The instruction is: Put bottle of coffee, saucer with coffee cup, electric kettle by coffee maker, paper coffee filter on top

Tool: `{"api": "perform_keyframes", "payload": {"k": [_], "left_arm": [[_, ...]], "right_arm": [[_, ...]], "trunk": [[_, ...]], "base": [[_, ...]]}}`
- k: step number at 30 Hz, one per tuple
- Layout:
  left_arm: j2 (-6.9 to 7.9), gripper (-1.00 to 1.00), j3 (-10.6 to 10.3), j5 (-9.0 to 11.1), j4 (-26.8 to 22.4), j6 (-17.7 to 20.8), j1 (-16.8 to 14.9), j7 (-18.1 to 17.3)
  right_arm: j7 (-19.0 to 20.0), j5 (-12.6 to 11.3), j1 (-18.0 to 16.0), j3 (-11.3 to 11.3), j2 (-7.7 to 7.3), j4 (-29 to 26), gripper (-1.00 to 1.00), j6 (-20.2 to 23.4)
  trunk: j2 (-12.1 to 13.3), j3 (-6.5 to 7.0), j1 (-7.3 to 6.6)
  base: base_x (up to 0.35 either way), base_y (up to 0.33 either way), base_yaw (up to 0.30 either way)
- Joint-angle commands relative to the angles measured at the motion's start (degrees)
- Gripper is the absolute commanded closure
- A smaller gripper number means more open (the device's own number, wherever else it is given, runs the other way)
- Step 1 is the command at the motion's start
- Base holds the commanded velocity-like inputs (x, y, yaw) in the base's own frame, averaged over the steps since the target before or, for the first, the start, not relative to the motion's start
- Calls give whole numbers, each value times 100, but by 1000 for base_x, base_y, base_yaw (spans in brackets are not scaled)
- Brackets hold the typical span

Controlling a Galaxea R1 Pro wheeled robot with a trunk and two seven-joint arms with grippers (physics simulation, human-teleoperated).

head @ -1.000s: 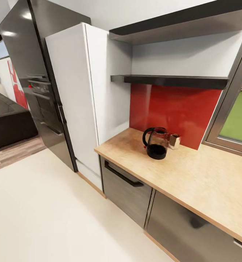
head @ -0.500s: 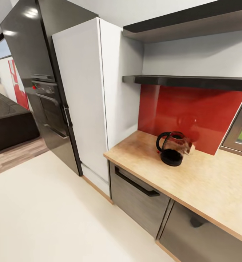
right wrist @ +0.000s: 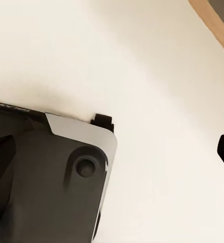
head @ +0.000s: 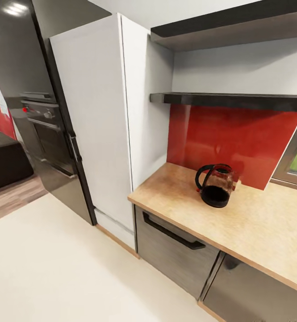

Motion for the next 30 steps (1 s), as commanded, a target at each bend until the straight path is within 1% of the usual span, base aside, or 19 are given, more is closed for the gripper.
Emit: {"api": "perform_keyframes", "payload": {"k": [1, 19, 30], "left_arm": [[-1, -100, 41, 32, 6, -1, -4, -59], [-1, -100, 41, 34, 6, -1, -4, -59], [-1, -100, 41, 37, 6, -1, -4, -59]], "right_arm": [[25, 54, -3, -49, 0, -12, -100, 34], [19, 48, -3, -49, -6, -12, -100, 34], [16, 47, -3, -49, -6, -12, -100, 34]], "trunk": [[-11, -12, 5], [-11, -12, 5], [-11, -12, 5]], "base": [[184, 290, -264], [132, 312, -265], [24, 315, -265]]}}
